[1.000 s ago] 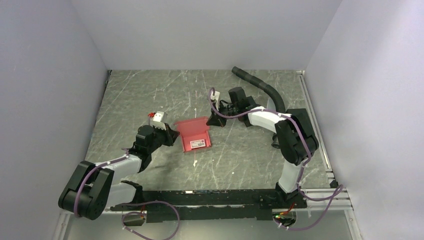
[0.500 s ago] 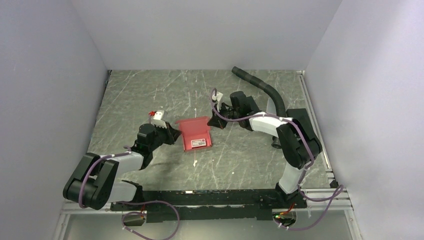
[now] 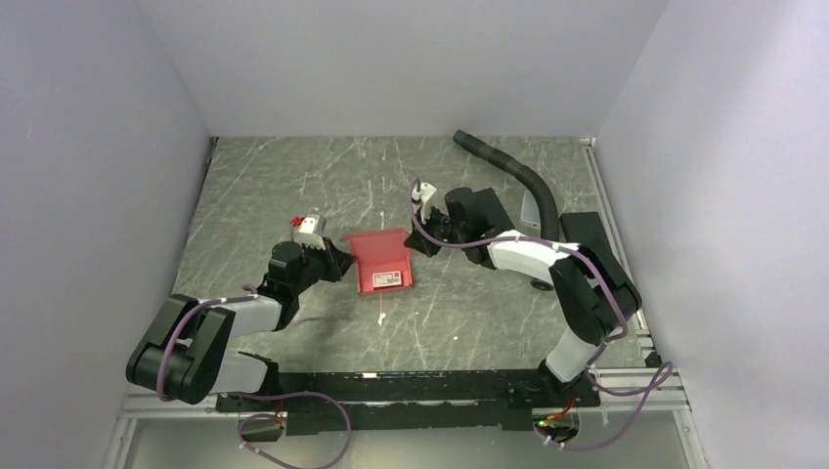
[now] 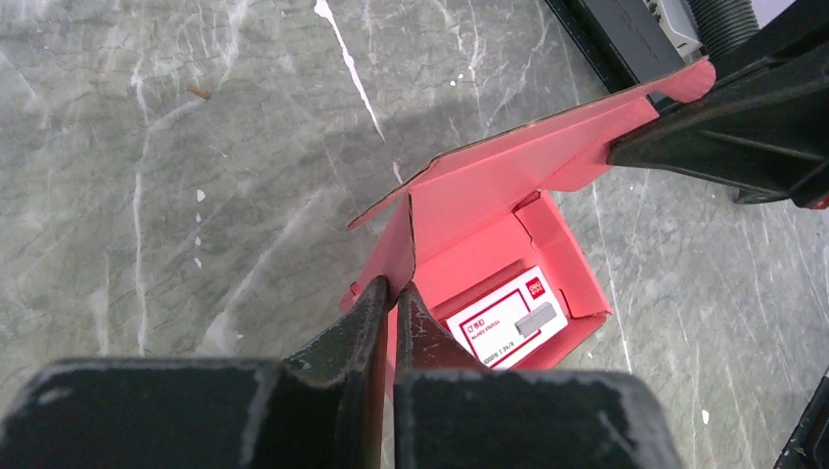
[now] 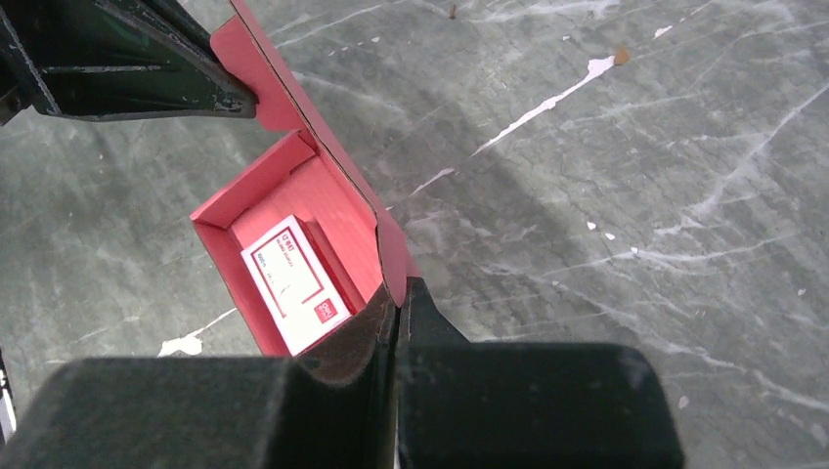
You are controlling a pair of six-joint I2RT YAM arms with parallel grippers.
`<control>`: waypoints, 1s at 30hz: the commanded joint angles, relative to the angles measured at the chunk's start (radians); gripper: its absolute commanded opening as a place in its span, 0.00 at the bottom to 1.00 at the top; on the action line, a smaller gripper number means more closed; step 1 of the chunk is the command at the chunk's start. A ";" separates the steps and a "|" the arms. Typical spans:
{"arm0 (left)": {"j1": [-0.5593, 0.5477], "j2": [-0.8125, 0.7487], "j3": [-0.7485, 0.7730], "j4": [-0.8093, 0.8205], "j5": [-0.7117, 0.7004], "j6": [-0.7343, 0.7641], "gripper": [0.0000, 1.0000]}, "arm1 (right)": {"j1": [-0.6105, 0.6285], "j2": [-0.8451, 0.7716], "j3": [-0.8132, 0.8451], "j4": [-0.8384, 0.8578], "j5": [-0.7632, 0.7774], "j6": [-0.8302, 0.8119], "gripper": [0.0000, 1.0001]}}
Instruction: Fold the paper box
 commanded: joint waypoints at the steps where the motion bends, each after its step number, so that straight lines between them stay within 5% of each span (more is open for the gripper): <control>1: -0.013 0.013 0.036 0.089 0.089 -0.043 0.09 | 0.043 -0.064 -0.028 0.123 0.037 0.095 0.00; 30: -0.073 -0.012 0.039 0.083 0.046 -0.077 0.11 | 0.209 -0.082 -0.060 0.155 0.426 0.359 0.00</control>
